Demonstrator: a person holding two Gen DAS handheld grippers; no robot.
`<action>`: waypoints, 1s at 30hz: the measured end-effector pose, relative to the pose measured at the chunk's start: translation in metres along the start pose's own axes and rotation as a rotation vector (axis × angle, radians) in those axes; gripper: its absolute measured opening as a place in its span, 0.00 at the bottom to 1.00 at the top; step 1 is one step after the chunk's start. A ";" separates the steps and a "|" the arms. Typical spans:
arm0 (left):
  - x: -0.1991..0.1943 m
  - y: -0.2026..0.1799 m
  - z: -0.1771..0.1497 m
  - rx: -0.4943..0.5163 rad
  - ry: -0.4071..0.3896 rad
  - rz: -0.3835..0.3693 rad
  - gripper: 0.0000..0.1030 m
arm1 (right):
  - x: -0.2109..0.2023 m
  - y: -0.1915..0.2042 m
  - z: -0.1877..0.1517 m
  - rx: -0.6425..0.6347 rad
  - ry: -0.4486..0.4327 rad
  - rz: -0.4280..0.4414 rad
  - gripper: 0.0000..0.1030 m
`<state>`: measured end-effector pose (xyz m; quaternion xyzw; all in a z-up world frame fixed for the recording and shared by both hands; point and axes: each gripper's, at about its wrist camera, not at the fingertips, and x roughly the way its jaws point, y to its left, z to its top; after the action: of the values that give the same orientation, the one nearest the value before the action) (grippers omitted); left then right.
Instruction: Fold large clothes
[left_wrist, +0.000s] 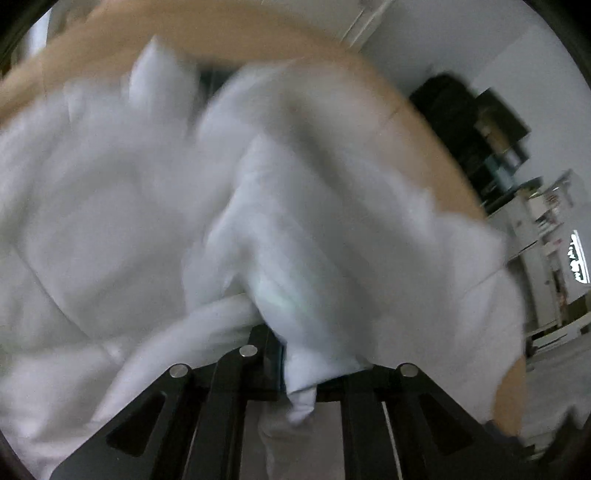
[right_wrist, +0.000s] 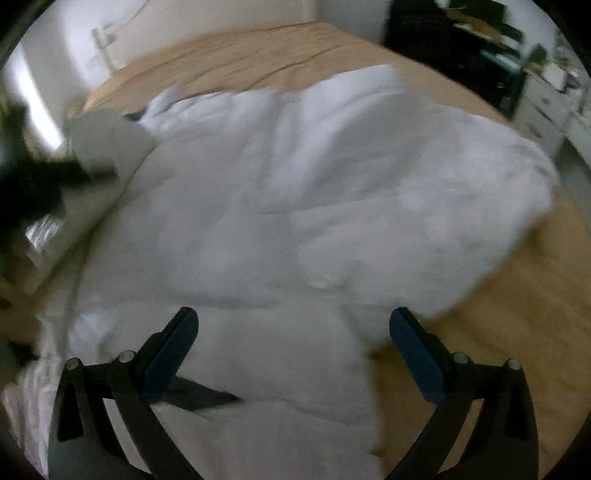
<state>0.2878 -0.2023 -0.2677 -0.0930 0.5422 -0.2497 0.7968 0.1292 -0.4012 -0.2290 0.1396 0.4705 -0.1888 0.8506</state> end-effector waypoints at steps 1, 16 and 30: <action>0.002 0.006 -0.004 -0.022 -0.029 -0.020 0.09 | -0.003 -0.009 -0.001 0.010 -0.001 -0.004 1.00; -0.139 0.058 0.038 -0.017 -0.022 -0.201 0.79 | -0.058 0.041 0.068 -0.057 -0.175 0.077 1.00; -0.101 0.177 0.025 0.068 -0.008 0.356 0.83 | 0.109 0.106 0.113 -0.059 0.182 0.206 0.07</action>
<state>0.3342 -0.0033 -0.2490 0.0305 0.5383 -0.1225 0.8333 0.3143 -0.3748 -0.2573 0.1787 0.5340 -0.0730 0.8231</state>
